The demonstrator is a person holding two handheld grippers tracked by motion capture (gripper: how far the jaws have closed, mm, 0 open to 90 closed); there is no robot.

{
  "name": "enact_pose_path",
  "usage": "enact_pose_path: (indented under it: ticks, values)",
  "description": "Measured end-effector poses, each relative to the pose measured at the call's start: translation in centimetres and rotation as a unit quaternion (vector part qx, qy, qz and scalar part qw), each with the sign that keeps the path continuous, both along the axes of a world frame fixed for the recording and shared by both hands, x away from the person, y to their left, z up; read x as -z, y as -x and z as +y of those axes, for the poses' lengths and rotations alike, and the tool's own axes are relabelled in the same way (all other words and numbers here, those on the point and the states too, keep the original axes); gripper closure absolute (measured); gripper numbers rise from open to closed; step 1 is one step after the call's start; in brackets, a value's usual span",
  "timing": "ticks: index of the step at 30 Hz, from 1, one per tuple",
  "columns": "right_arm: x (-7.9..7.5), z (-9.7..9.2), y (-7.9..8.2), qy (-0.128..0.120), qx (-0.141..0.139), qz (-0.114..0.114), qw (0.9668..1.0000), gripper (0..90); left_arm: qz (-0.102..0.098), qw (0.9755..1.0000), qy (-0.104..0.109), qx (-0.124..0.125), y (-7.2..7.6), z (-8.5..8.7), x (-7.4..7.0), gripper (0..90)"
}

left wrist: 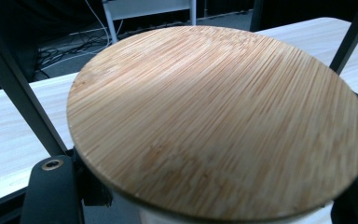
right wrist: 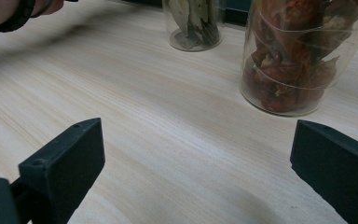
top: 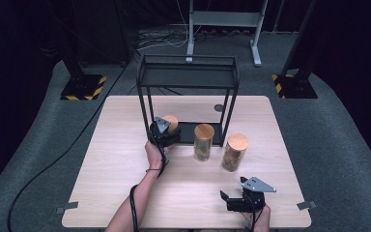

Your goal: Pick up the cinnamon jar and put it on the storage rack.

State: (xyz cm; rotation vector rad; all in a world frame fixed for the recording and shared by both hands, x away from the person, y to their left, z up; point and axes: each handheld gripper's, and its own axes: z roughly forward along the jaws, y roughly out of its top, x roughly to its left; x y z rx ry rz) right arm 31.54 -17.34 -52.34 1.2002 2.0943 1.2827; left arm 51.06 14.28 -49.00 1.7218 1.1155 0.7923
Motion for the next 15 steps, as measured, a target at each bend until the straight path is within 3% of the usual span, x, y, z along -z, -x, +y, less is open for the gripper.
enact_pose_path:
  ticks: [15]
  values:
    - [0.00, 0.04, 0.06, 0.003, 0.000, -0.004, 1.0000, 2.2, -0.004, 0.9999, -0.009, -0.005, -0.87, -0.44, 0.62, 25.2]
